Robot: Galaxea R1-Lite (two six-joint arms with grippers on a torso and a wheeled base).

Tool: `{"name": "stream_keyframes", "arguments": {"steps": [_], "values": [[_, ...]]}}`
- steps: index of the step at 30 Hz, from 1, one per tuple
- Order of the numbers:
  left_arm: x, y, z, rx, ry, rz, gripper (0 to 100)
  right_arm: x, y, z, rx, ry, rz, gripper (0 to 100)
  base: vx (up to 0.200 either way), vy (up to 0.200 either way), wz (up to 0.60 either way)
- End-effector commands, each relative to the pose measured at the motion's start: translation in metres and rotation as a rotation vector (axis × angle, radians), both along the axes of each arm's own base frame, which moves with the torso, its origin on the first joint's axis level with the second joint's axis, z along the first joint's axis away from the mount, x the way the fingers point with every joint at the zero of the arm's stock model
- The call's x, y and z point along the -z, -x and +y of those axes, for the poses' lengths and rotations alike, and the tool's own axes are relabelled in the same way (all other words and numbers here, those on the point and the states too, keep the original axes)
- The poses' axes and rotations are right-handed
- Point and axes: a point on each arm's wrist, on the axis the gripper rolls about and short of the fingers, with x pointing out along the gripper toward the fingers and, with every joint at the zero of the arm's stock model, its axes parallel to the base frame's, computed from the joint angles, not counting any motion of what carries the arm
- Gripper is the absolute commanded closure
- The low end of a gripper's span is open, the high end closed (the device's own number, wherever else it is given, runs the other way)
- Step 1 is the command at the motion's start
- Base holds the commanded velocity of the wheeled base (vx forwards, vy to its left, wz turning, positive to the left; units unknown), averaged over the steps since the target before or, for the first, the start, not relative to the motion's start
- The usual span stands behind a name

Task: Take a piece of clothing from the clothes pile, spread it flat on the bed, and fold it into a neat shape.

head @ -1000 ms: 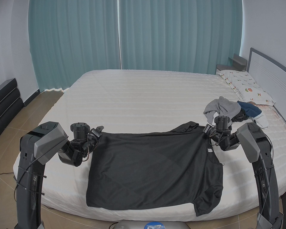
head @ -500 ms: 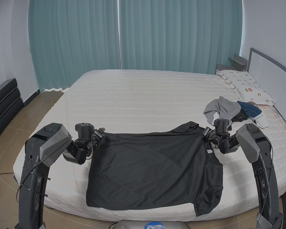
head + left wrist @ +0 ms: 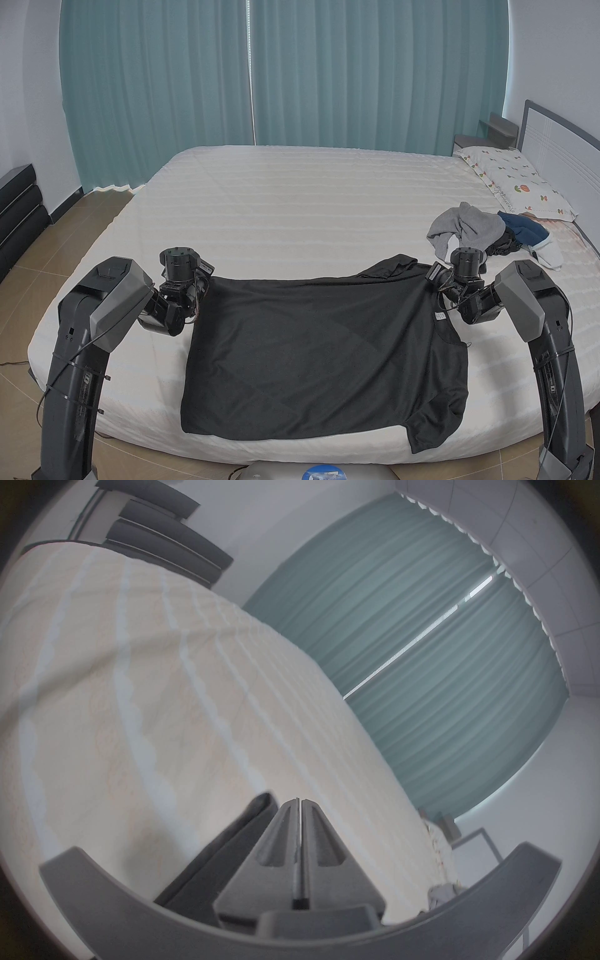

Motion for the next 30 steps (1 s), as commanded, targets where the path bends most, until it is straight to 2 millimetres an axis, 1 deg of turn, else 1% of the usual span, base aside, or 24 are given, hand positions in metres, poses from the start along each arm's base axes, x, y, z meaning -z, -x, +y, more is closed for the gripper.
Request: {"name": "stream_keyframes", "arguments": {"steps": [1,4,13,14,16,20,22,24,25,26,27,29,30], "values": [[-0.010,-0.010,0.002,-0.053,0.031,-0.069,100,-0.003,-0.002,-0.001,0.006,-0.014,-0.036,100,0.000,0.000,0.00],[-0.012,-0.010,0.003,-0.063,0.054,-0.074,100,-0.003,-0.002,0.000,0.004,-0.015,-0.043,100,0.000,0.000,0.00],[0.003,0.001,0.002,-0.006,0.056,0.010,100,0.008,0.000,0.000,0.005,-0.014,-0.013,100,0.000,0.000,0.00],[0.000,0.004,0.002,0.004,0.060,0.017,0,0.008,0.002,0.001,0.003,-0.015,-0.006,100,0.000,0.000,0.00],[-0.005,0.007,0.002,0.015,0.065,0.018,0,0.010,0.007,0.005,-0.005,-0.014,0.017,100,0.000,0.000,0.00],[-0.022,0.010,0.007,0.020,0.075,0.002,0,-0.001,0.016,0.015,-0.039,-0.019,0.036,100,0.000,0.000,0.00],[-0.022,0.015,0.005,0.034,0.048,0.038,0,-0.003,0.018,0.019,-0.048,-0.019,0.040,100,0.000,0.000,0.00],[-0.025,0.015,0.007,0.053,0.017,0.048,0,-0.003,0.019,0.022,-0.055,-0.019,0.040,100,0.000,0.000,0.00],[-0.033,0.014,0.010,0.122,-0.031,0.056,0,0.000,0.020,0.028,-0.065,-0.020,0.045,100,0.000,0.000,0.00],[-0.036,0.014,0.013,0.156,-0.025,0.056,0,0.002,0.021,0.031,-0.068,-0.017,0.053,100,0.000,0.000,0.00],[-0.037,0.013,0.015,0.188,-0.013,0.056,0,0.004,0.023,0.033,-0.070,-0.015,0.062,100,0.000,0.000,0.00],[-0.031,0.013,0.014,0.264,0.012,0.076,0,0.003,0.025,0.032,-0.071,-0.015,0.068,100,0.000,0.000,0.00],[-0.031,0.014,0.014,0.269,0.012,0.077,0,0.003,0.025,0.032,-0.071,-0.015,0.068,100,0.000,0.000,0.00]]}}
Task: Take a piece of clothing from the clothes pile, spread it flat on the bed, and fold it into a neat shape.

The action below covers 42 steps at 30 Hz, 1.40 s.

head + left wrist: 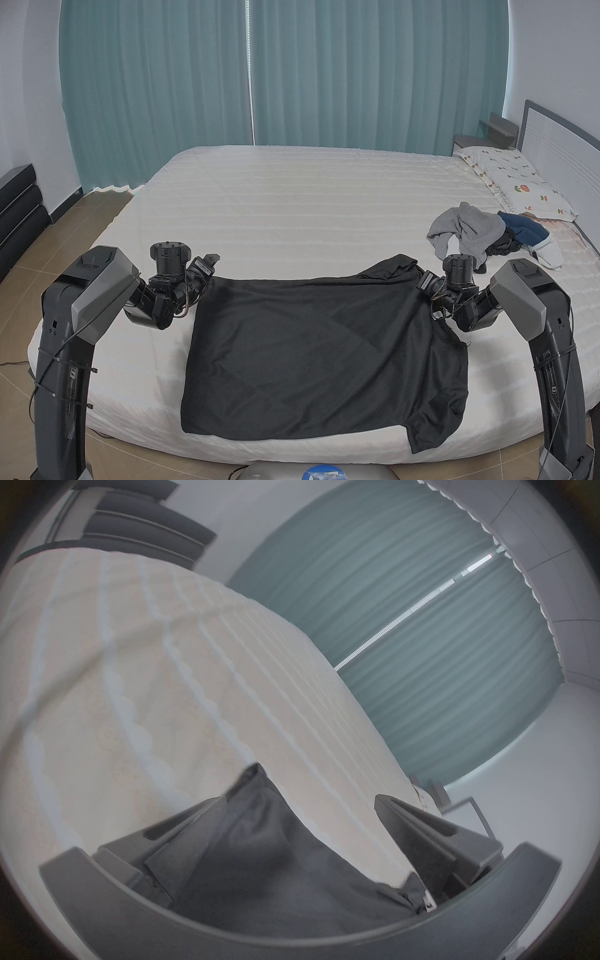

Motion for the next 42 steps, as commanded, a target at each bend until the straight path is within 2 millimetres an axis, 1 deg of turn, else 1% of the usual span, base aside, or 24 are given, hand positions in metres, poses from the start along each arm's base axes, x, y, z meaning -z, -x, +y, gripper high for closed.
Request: {"name": "stream_keyframes", "arguments": {"steps": [1,3,7,10,16,21,24,28,29,36,38,40,42], "values": [[-0.009,-0.001,0.005,0.105,0.011,0.001,0,-0.002,0.004,0.005,-0.010,0.001,0.010,100,0.000,0.000,0.00],[-0.001,-0.003,0.011,0.101,0.014,0.015,0,-0.004,0.004,0.001,-0.003,0.001,0.005,100,0.000,0.000,0.00],[0.019,-0.008,0.012,0.089,0.009,0.038,0,-0.005,0.004,-0.003,0.007,0.001,0.005,100,0.000,0.000,0.00],[0.016,-0.013,0.012,0.072,0.001,0.017,0,-0.003,0.004,-0.006,0.013,0.002,0.008,100,0.000,0.000,0.00],[0.024,-0.014,0.012,0.064,-0.022,0.014,0,-0.001,0.003,-0.009,0.024,0.004,0.008,100,0.000,0.000,0.00],[0.025,-0.014,0.012,0.066,-0.031,0.014,0,0.002,0.003,-0.008,0.024,0.005,0.013,100,0.000,0.000,0.00],[0.031,-0.014,0.012,0.062,-0.060,0.022,0,0.002,0.003,-0.007,0.022,0.006,0.013,100,0.000,0.000,0.00],[0.032,-0.017,0.010,0.053,-0.076,0.016,0,0.002,0.003,-0.007,0.024,0.007,0.013,100,0.000,0.000,0.00],[0.033,-0.017,0.009,0.055,-0.078,0.019,100,0.002,0.003,-0.007,0.024,0.007,0.013,100,0.000,0.000,0.00],[0.034,-0.021,0.008,0.046,-0.081,0.000,100,0.011,0.002,-0.008,0.026,0.007,-0.006,100,0.000,0.000,0.00],[0.033,-0.023,0.009,0.027,-0.086,-0.007,100,0.010,0.002,-0.008,0.026,0.007,-0.013,100,0.000,0.000,0.00],[0.028,-0.029,0.010,-0.025,-0.097,-0.041,100,0.008,0.001,-0.009,0.028,0.005,-0.029,100,0.000,0.000,0.00],[0.028,-0.034,0.011,-0.058,-0.101,-0.060,100,0.005,-0.001,-0.009,0.028,0.004,-0.048,100,0.000,0.000,0.00]]}}
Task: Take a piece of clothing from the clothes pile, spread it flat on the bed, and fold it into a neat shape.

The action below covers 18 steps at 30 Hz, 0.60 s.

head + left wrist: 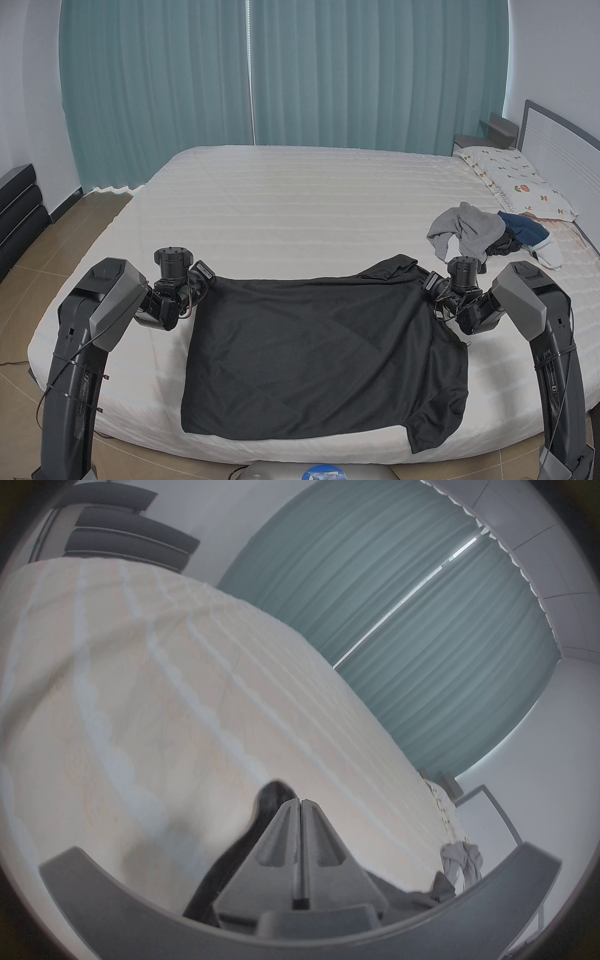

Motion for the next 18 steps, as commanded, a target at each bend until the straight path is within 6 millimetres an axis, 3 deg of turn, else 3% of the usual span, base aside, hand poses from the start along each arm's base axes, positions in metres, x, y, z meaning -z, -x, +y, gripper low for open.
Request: {"name": "stream_keyframes", "arguments": {"steps": [1,8,18], "values": [[0.000,-0.011,0.001,-0.057,-0.001,-0.044,100,-0.001,-0.003,-0.001,0.002,-0.002,-0.028,100,0.000,0.000,0.00],[-0.019,-0.020,0.011,-0.130,0.096,-0.114,100,-0.016,-0.013,-0.005,0.028,-0.003,-0.120,100,0.000,0.000,0.00],[-0.018,-0.025,0.016,-0.146,0.114,-0.135,100,-0.021,-0.024,-0.008,0.077,0.004,-0.181,100,0.000,0.000,0.00]]}}
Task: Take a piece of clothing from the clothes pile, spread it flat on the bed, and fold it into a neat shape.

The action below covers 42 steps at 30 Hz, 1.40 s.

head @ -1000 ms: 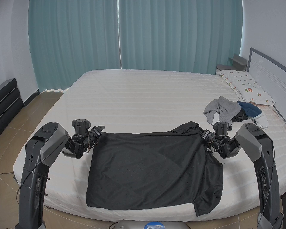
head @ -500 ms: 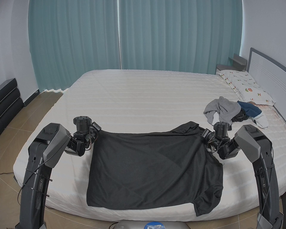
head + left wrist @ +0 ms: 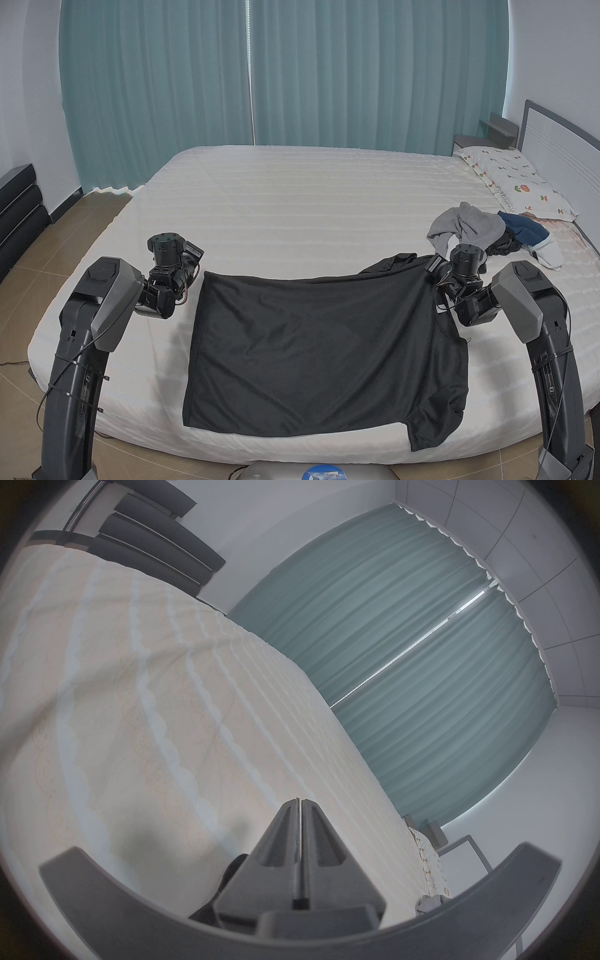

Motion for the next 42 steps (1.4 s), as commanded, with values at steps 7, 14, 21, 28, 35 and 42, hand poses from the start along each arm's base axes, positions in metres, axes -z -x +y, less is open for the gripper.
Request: {"name": "stream_keyframes", "arguments": {"steps": [7,14,21,28,35,42], "values": [[0.008,-0.005,0.002,-0.022,-0.007,-0.002,100,0.004,-0.009,-0.002,0.024,0.003,-0.024,100,0.000,0.000,0.00],[0.008,-0.003,0.000,-0.019,-0.009,0.011,100,0.019,-0.007,-0.001,0.022,0.012,0.042,100,0.000,0.000,0.00],[0.012,0.005,0.001,-0.013,-0.009,0.048,100,0.017,-0.005,0.001,0.016,0.016,0.053,0,0.000,0.000,0.00],[-0.005,0.031,0.005,-0.015,0.014,0.092,100,-0.020,0.037,-0.005,-0.070,-0.003,0.149,0,0.000,0.000,0.00],[-0.050,0.068,0.003,0.006,0.022,0.044,100,-0.075,0.092,-0.026,-0.154,-0.039,0.141,0,0.000,0.000,0.00],[-0.070,0.133,-0.006,0.060,-0.011,0.140,100,-0.089,0.157,-0.036,-0.234,-0.096,0.243,0,0.000,0.000,0.00]]}}
